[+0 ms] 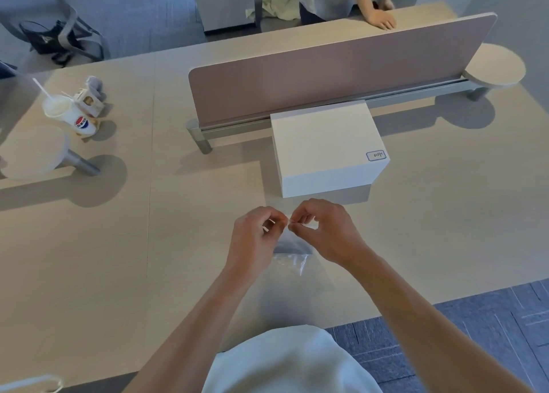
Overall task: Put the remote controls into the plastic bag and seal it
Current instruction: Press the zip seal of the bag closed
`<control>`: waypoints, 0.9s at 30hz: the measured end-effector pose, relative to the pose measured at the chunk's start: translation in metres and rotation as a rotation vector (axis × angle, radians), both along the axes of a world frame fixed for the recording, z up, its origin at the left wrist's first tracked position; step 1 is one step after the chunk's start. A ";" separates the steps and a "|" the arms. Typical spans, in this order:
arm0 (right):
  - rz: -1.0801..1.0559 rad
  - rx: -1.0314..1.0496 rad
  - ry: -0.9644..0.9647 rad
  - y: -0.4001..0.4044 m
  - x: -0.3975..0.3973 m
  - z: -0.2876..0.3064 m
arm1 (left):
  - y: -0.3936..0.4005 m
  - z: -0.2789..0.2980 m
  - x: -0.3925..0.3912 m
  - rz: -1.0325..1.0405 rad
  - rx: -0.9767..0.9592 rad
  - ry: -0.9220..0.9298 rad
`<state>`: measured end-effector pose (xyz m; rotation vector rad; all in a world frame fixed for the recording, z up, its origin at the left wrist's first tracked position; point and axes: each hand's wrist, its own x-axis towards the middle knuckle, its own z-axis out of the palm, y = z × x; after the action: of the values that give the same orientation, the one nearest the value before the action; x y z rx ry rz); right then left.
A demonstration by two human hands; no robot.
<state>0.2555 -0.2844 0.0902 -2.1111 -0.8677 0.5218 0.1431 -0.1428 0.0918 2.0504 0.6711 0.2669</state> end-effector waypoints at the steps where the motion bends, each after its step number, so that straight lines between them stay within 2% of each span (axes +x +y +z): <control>1: -0.001 0.001 0.004 0.000 0.001 0.000 | 0.000 0.000 0.000 -0.004 0.001 0.001; 8: 0.002 -0.036 0.009 -0.003 0.003 -0.003 | 0.002 0.003 -0.001 -0.044 0.042 0.013; 16: -0.050 -0.089 0.101 -0.024 0.024 -0.013 | 0.010 0.005 -0.001 -0.035 0.059 0.013; 27: 0.000 -0.102 0.062 -0.021 0.026 -0.004 | 0.017 0.003 0.000 -0.125 0.120 -0.014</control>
<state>0.2820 -0.3057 0.0861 -2.1748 -0.8212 0.6405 0.1431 -0.1261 0.0945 2.1929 0.5268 0.2541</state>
